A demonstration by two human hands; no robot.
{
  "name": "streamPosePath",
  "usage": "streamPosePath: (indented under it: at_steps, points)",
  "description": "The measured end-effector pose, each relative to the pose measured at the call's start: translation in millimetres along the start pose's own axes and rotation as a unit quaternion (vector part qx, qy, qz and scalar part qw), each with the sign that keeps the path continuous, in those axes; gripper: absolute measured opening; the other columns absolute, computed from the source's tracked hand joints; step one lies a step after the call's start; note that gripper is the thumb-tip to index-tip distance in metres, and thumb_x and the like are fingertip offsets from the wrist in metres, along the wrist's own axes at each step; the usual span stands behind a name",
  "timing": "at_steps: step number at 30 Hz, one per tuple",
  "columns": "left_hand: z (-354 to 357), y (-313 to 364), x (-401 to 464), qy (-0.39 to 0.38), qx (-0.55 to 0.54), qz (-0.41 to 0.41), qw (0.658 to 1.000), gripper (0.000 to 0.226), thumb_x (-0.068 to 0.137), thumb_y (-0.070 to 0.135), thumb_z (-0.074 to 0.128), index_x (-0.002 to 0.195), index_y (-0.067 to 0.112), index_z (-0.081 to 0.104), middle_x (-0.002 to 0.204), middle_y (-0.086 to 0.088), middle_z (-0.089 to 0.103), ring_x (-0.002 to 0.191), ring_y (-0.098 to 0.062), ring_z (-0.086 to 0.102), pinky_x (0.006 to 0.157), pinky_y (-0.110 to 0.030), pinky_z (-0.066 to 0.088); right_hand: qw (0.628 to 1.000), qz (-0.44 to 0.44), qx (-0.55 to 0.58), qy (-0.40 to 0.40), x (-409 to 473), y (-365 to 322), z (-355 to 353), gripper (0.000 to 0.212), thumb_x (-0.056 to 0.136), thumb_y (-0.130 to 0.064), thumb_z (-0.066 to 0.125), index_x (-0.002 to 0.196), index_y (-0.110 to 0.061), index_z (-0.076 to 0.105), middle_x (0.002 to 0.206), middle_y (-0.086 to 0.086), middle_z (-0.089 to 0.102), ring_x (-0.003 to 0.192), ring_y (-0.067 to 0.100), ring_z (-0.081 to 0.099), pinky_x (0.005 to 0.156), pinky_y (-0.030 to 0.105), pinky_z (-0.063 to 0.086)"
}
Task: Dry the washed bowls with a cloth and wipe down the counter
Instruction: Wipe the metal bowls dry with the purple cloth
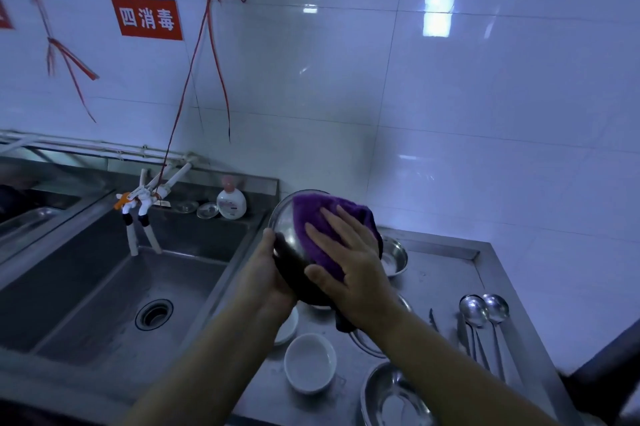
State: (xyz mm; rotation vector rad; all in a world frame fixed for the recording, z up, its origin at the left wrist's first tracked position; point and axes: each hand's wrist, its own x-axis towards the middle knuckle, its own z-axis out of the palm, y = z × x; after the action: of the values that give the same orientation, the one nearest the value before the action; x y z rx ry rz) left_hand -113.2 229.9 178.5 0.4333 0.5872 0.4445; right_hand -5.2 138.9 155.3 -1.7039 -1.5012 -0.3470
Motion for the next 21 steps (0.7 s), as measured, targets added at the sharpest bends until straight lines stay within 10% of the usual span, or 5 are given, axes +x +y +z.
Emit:
streamPosePath:
  at_steps: [5, 12, 21]
  points:
    - [2, 8, 2, -0.001, -0.008, -0.036, 0.999, 0.07, 0.092, 0.061, 0.033, 0.118, 0.001, 0.057, 0.106, -0.03, 0.066, 0.102, -0.038, 0.061, 0.081, -0.049, 0.047, 0.993, -0.118, -0.012, 0.01, -20, 13, -3, 0.034, 0.096, -0.026, 0.049, 0.126, -0.014, 0.06, 0.137, 0.007, 0.052, 0.13, 0.026, 0.043, 0.099, 0.054, 0.039]
    - [0, 2, 10, 0.0, 0.057, 0.061, 0.997, 0.06, 0.098, 0.05, 0.027, 0.131, 0.005, 0.051, 0.127, -0.021, 0.058, 0.116, -0.032, 0.054, 0.096, -0.042, 0.041, 0.995, -0.029, -0.002, 0.091, 8, 25, -21, 0.031, 0.082, 0.003, 0.066, 0.111, -0.006, 0.069, 0.123, 0.01, 0.061, 0.115, 0.028, 0.051, 0.097, 0.047, 0.045]
    - [5, -3, 11, -0.034, 0.052, 0.073, 0.995, 0.048, 0.1, 0.039, 0.032, 0.127, 0.005, 0.052, 0.118, -0.022, 0.063, 0.112, -0.034, 0.06, 0.095, -0.048, 0.045, 0.994, -0.056, -0.091, 0.035, 30, 6, -10, 0.037, 0.086, -0.008, 0.06, 0.122, -0.014, 0.064, 0.132, 0.007, 0.057, 0.118, 0.032, 0.049, 0.094, 0.052, 0.044]
